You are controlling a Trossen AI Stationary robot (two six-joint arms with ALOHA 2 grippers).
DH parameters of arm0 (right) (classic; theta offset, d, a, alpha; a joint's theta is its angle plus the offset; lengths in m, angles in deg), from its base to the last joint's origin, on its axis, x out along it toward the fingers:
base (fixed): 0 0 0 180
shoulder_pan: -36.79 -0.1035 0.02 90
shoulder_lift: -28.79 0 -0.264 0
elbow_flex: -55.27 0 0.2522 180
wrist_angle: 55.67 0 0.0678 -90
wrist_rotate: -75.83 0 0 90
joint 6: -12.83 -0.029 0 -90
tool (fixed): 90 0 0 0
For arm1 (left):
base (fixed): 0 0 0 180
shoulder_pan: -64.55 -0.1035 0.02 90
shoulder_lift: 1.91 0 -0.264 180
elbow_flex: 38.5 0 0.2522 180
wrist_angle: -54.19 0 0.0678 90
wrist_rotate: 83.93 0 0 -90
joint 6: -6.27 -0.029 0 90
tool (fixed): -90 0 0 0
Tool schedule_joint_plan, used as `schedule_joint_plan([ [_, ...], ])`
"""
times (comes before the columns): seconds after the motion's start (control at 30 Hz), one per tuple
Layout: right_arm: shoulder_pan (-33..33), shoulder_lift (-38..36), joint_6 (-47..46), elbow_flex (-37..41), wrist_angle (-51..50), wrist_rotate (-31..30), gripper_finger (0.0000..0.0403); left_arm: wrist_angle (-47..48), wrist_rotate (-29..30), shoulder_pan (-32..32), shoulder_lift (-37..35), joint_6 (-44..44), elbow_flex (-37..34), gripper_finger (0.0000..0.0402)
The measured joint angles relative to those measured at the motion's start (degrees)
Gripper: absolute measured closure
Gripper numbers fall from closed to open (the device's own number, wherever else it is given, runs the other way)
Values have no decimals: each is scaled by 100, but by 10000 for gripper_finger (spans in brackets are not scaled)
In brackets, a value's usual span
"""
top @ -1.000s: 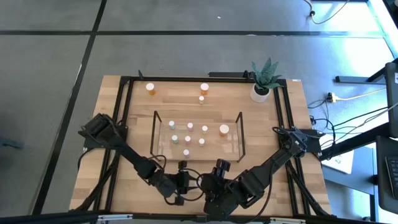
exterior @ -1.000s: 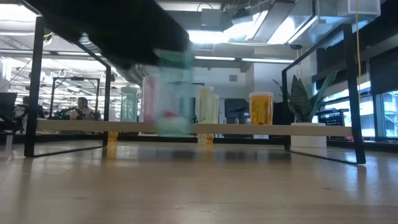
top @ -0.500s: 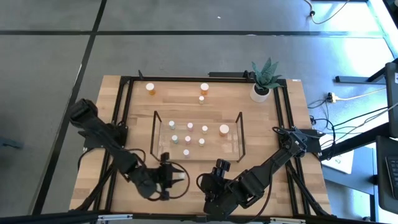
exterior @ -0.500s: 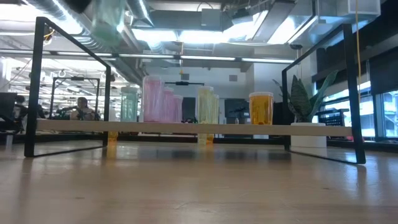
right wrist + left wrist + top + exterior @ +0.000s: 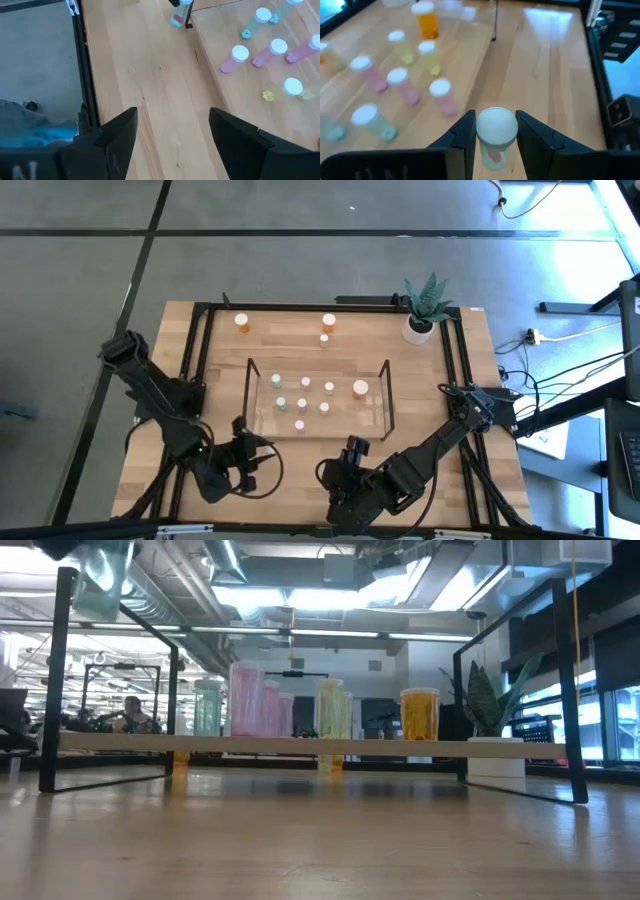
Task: Pick and place medicine bottles onto shelf by color
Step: Put the blue pill bottle on the shelf aligned with the other blue pill bottles
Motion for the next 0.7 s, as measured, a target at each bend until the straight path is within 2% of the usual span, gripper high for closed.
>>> schedule_joint_plan([
  [0.37,0,0,151,0,308,-2,154,1936,699,663,9,2481,-1,295],
  [0.53,0,0,142,0,312,-4,154,1953,828,646,11,2611,-1,295],
  [0.7,0,0,138,0,316,-146,154,1908,805,402,37,2386,-1,295],
])
